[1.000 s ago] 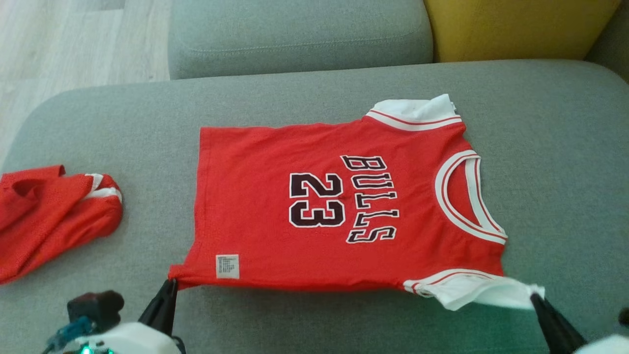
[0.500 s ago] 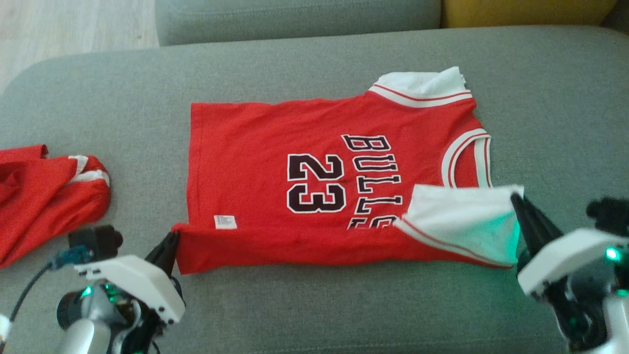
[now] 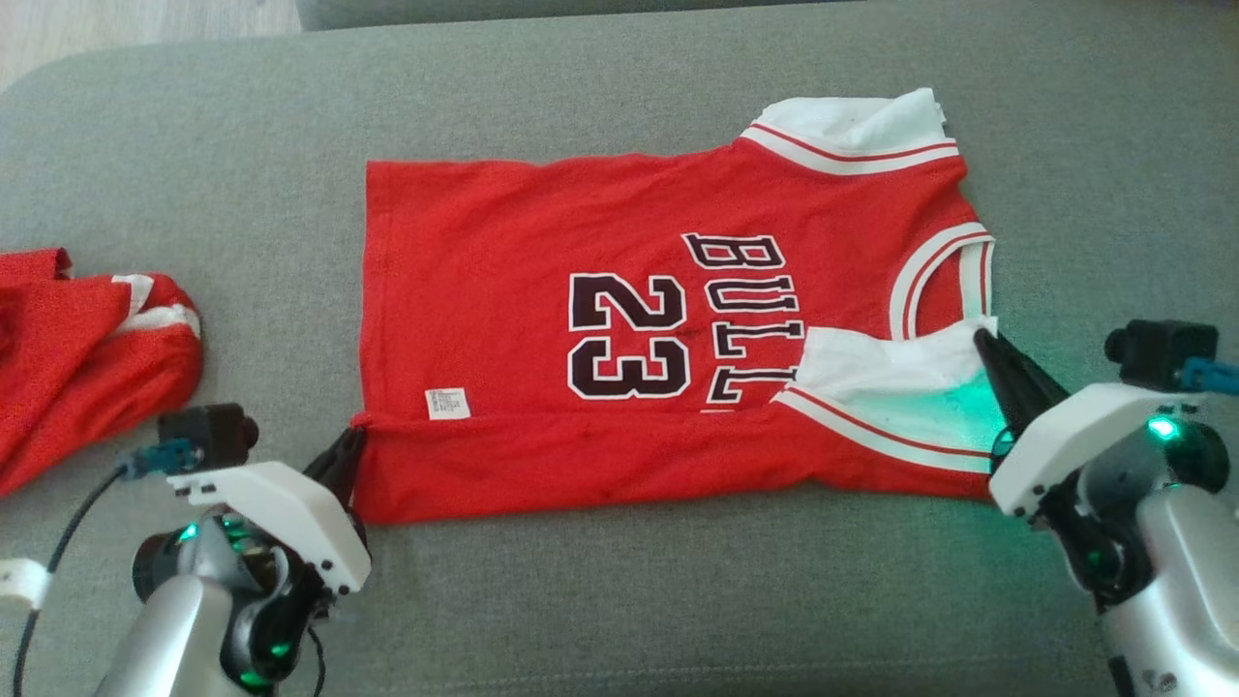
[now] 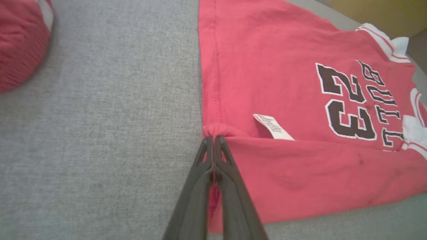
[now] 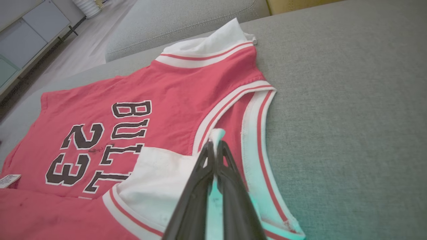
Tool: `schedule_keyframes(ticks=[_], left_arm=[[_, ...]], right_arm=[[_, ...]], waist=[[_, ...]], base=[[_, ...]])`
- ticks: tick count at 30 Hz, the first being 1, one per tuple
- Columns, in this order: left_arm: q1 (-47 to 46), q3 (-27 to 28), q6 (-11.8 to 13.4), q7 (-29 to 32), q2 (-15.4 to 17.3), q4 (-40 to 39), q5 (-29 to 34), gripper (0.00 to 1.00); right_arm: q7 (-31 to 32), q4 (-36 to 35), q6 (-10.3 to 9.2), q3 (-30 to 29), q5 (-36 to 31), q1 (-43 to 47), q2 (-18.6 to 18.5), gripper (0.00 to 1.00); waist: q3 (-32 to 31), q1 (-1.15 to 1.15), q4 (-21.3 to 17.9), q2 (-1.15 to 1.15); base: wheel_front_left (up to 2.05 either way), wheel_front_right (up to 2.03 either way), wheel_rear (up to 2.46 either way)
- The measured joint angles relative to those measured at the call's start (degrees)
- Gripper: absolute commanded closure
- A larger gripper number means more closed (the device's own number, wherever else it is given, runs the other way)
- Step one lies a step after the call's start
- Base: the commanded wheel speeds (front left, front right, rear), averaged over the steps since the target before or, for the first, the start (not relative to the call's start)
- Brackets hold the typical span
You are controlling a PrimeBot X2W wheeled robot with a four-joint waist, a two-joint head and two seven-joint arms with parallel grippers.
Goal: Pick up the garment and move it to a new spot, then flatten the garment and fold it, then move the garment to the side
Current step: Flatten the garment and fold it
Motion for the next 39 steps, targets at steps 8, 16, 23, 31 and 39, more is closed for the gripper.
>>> schedule_keyframes(ticks=[8, 16, 23, 31, 39], left_arm=[[0.36, 0.57, 0.42, -11.25, -2.21, 2.01, 1.62, 0.00], [7.45, -0.07, 6.43, -25.65, -4.43, -4.97, 9.72, 0.00], [9.32, -1.20, 8.47, -28.46, -4.17, -11.62, 14.51, 0.00], [13.49, -1.60, 9.62, -27.58, -2.76, -12.87, 15.64, 0.00], [13.52, -1.57, 9.90, -26.83, -2.47, -12.60, 15.06, 0.00]], right_arm=[[-14.06, 0.38, 0.00, 3.11, -0.87, -0.58, -0.08, 0.00], [-23.16, -7.51, 0.01, -0.82, -11.47, 6.73, 1.69, 0.00], [-22.28, -14.82, 0.00, -3.66, -15.53, 14.36, 4.94, 0.00], [-18.03, -20.34, 0.01, -5.80, -16.79, 20.87, 7.83, 0.00], [-17.23, -21.70, 0.01, -6.57, -16.63, 21.03, 8.79, 0.00]], waist=[[-0.51, 0.00, -0.34, 0.00], [-3.41, 0.00, -0.21, 0.00], [-5.42, 0.00, -0.09, 0.00], [-7.37, 0.00, -0.94, 0.00], [-7.57, 0.00, -1.26, 0.00]], base=[[0.00, 0.00, 0.00], [0.00, 0.00, 0.00], [0.00, 0.00, 0.00], [0.00, 0.00, 0.00], [0.00, 0.00, 0.00]])
